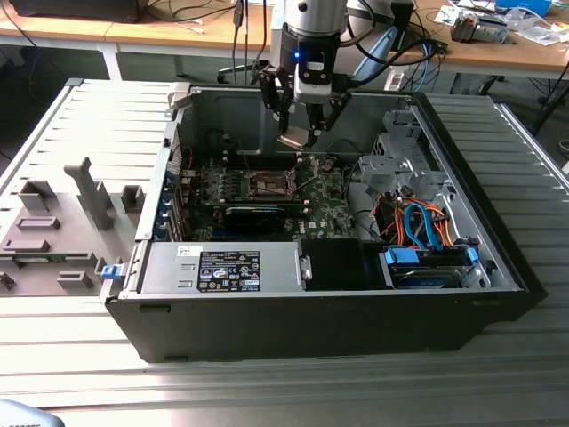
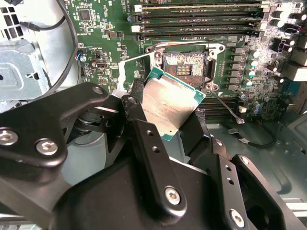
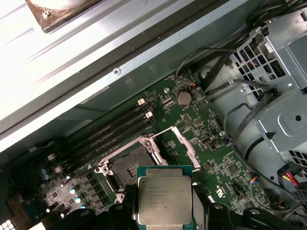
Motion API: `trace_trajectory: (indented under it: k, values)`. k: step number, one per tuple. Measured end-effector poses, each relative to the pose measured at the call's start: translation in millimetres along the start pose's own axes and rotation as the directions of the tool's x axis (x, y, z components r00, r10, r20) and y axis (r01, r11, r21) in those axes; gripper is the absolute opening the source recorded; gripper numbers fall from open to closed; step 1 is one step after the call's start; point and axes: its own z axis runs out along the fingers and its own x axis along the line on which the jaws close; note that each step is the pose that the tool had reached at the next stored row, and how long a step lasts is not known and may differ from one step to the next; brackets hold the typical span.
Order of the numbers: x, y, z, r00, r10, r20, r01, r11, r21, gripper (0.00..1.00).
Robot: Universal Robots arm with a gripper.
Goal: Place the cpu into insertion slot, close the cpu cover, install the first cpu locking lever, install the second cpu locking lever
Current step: 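Place the cpu into insertion slot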
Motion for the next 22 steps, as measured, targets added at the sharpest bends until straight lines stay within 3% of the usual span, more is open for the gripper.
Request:
trace_trajectory:
  k: [22]
  values:
    - [0.0, 0.0, 1.1, 0.9999, 0.014, 0.0001, -0.014, 0.9999, -0.0002, 0.55]
